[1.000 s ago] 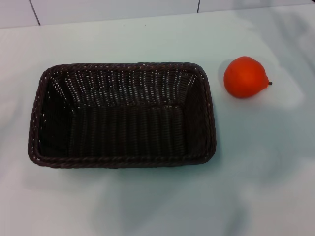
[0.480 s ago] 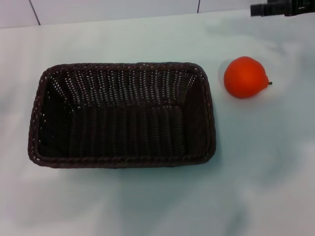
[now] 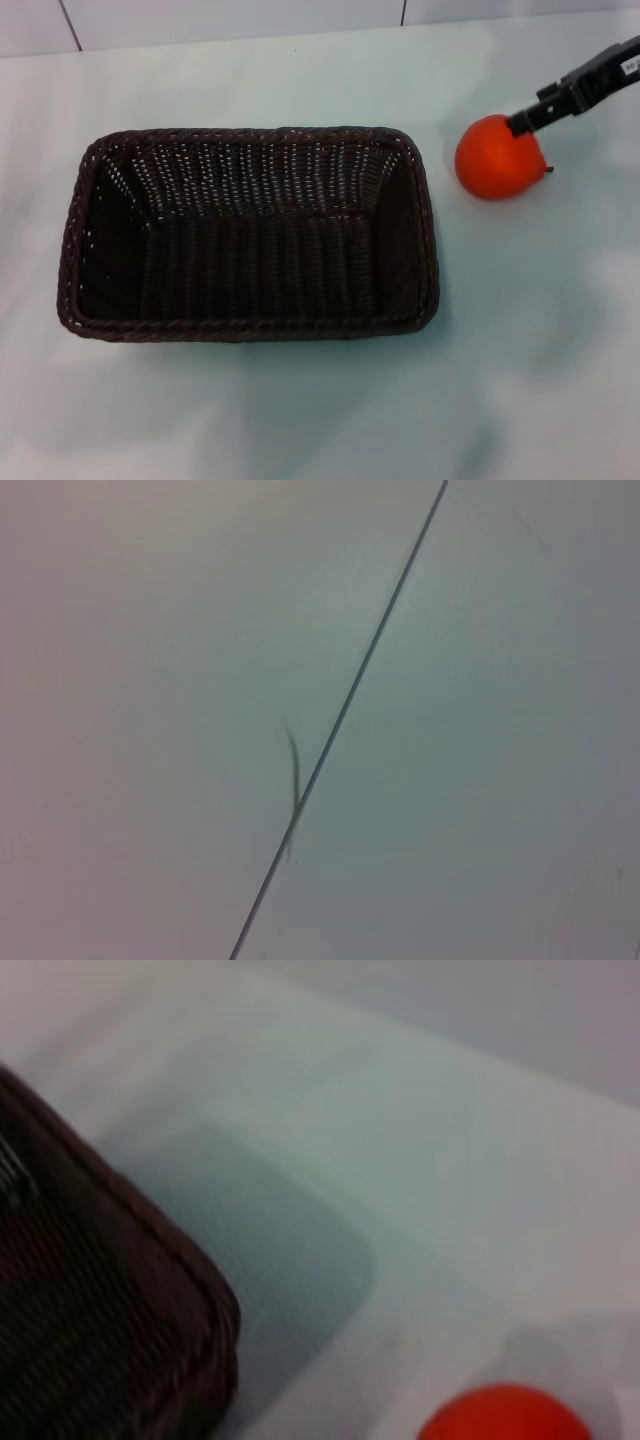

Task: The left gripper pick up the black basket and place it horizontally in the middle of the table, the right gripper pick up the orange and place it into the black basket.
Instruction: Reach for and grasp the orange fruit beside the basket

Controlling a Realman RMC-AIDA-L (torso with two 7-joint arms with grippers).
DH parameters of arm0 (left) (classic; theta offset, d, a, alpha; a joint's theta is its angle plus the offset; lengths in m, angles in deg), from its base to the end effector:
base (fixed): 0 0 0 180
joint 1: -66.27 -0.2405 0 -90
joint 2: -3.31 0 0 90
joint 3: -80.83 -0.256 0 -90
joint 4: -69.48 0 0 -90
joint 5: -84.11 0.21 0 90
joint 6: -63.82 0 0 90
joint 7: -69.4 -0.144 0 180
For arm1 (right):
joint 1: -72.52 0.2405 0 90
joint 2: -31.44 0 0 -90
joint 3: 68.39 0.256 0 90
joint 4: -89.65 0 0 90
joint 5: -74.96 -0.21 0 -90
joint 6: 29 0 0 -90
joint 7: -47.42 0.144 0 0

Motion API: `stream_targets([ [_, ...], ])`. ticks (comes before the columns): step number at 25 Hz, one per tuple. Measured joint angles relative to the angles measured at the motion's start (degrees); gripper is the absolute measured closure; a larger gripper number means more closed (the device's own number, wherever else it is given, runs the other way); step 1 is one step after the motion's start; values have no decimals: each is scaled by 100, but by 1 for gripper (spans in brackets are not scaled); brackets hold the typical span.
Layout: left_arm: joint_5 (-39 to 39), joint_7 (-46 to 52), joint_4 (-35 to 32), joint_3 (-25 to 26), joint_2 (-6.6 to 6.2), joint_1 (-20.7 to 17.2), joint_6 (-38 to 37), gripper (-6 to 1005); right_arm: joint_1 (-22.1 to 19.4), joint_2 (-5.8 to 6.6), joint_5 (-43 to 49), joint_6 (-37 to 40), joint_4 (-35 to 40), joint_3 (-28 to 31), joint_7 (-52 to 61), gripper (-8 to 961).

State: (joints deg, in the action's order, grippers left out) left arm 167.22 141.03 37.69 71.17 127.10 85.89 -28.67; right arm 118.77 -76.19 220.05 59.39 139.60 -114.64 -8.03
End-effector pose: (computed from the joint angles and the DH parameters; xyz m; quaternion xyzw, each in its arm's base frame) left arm -0.3252 0.2871 0.0869 -0.6547 -0.2834 -0.5417 0.4445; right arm 0.2323 0.4168 0.0951 0.3706 0.9078 0.1878 0.0577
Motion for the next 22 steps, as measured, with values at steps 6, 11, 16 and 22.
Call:
stream_targets([
  [6, -17, -34, 126, 29, -1, 27, 151, 275, 71, -161, 461, -275, 42, -225, 179, 185],
  [11, -84, -12, 172, 44, -5, 18, 229, 170, 64, -318, 643, -557, 33, -264, 218, 188],
  [16, -92, -34, 174, 39, -1, 16, 234, 155, 30, -530, 838, -910, 14, -328, 146, 190],
  [22, -100, 4, 174, 34, -6, 61, 301, 155, -36, -644, 857, -1380, -64, -411, 104, 251],
])
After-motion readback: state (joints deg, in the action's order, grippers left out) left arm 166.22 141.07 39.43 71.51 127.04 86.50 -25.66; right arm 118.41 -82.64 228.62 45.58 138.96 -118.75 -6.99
